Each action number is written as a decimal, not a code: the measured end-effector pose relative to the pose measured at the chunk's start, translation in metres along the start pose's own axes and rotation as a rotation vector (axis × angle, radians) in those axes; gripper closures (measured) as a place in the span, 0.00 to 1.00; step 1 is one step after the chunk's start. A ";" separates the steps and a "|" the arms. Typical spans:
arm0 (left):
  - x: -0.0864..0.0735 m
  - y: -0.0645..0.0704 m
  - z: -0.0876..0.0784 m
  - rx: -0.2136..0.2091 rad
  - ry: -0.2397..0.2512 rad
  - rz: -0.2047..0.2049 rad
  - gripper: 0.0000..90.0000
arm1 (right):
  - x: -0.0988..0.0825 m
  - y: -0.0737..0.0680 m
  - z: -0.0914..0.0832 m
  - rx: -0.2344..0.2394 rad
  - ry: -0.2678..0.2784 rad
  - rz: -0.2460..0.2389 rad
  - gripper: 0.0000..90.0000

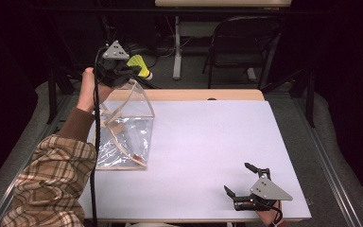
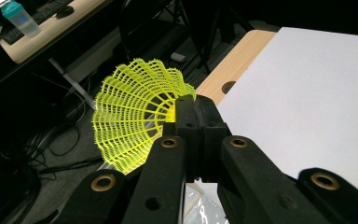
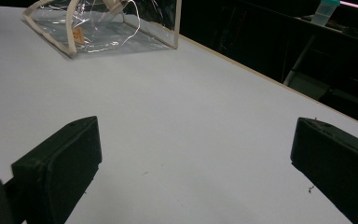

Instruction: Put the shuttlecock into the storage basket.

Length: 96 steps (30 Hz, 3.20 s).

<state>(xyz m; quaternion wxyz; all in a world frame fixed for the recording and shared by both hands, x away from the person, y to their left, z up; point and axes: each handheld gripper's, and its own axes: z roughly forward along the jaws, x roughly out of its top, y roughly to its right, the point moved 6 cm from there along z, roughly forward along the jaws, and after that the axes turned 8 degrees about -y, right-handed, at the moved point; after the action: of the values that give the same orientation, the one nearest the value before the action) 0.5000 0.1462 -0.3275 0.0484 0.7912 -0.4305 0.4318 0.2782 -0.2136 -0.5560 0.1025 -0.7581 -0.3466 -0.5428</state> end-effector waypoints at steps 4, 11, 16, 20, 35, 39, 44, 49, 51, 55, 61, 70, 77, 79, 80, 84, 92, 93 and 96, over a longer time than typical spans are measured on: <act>-0.002 -0.003 -0.001 0.005 -0.002 -0.006 1.00 | 0.000 0.000 0.000 0.000 0.000 0.001 0.01; -0.006 -0.009 -0.005 0.020 -0.004 -0.016 1.00 | 0.000 0.000 0.000 -0.001 -0.001 0.000 0.02; -0.009 -0.013 -0.008 0.031 -0.007 -0.026 1.00 | 0.000 0.000 0.000 -0.002 0.000 0.000 0.02; -0.012 -0.016 -0.010 0.037 -0.007 -0.036 1.00 | 0.000 0.000 0.000 -0.001 -0.001 0.001 0.02; -0.022 -0.029 -0.016 0.069 -0.012 -0.070 1.00 | 0.000 0.000 0.000 -0.003 -0.001 0.001 0.02; -0.024 -0.031 -0.017 0.073 -0.012 -0.076 1.00 | 0.000 0.000 0.000 -0.003 -0.001 0.002 0.02; -0.028 -0.036 -0.019 0.084 -0.019 -0.086 1.00 | 0.000 0.000 0.000 -0.003 -0.001 0.002 0.02; -0.032 -0.039 -0.020 0.088 -0.023 -0.095 1.00 | 0.000 0.000 0.000 -0.003 -0.002 0.001 0.02; -0.034 -0.040 -0.021 0.090 -0.023 -0.101 1.00 | 0.000 0.000 0.000 -0.004 -0.001 0.001 0.02; -0.037 -0.043 -0.022 0.096 -0.026 -0.109 1.00 | 0.000 0.000 0.000 -0.004 -0.003 0.002 0.02; -0.041 -0.047 -0.023 0.104 -0.033 -0.118 1.00 | 0.000 0.000 0.000 -0.004 -0.003 0.003 0.02; -0.045 -0.050 -0.023 0.110 -0.042 -0.127 1.00 | 0.000 0.000 0.000 -0.004 -0.002 0.001 0.02; -0.047 -0.051 -0.023 0.114 -0.052 -0.124 1.00 | 0.000 0.000 0.000 -0.004 -0.003 0.001 0.02; -0.047 -0.051 -0.022 0.113 -0.052 -0.127 1.00 | 0.000 0.000 0.000 -0.004 -0.003 0.001 0.02; -0.048 -0.051 -0.022 0.113 -0.053 -0.127 1.00 | 0.000 0.000 0.000 -0.005 -0.003 0.001 0.02; -0.048 -0.051 -0.020 0.114 -0.059 -0.126 1.00 | 0.000 0.000 0.000 -0.005 -0.003 0.001 0.02; -0.051 -0.049 -0.016 0.108 -0.074 -0.123 1.00 | 0.000 0.000 0.000 -0.006 -0.003 0.000 0.02; -0.051 -0.049 -0.015 0.108 -0.074 -0.122 1.00 | 0.000 0.000 0.000 -0.006 -0.003 0.000 0.02; -0.053 -0.049 -0.013 0.106 -0.077 -0.124 1.00 | 0.000 0.000 0.000 -0.005 -0.002 -0.001 0.02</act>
<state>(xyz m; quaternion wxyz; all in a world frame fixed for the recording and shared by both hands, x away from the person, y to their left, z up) 0.5135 0.2165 -0.3428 0.0166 0.8336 -0.3589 0.4196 0.2785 -0.2137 -0.5561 0.0999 -0.7588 -0.3457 -0.5428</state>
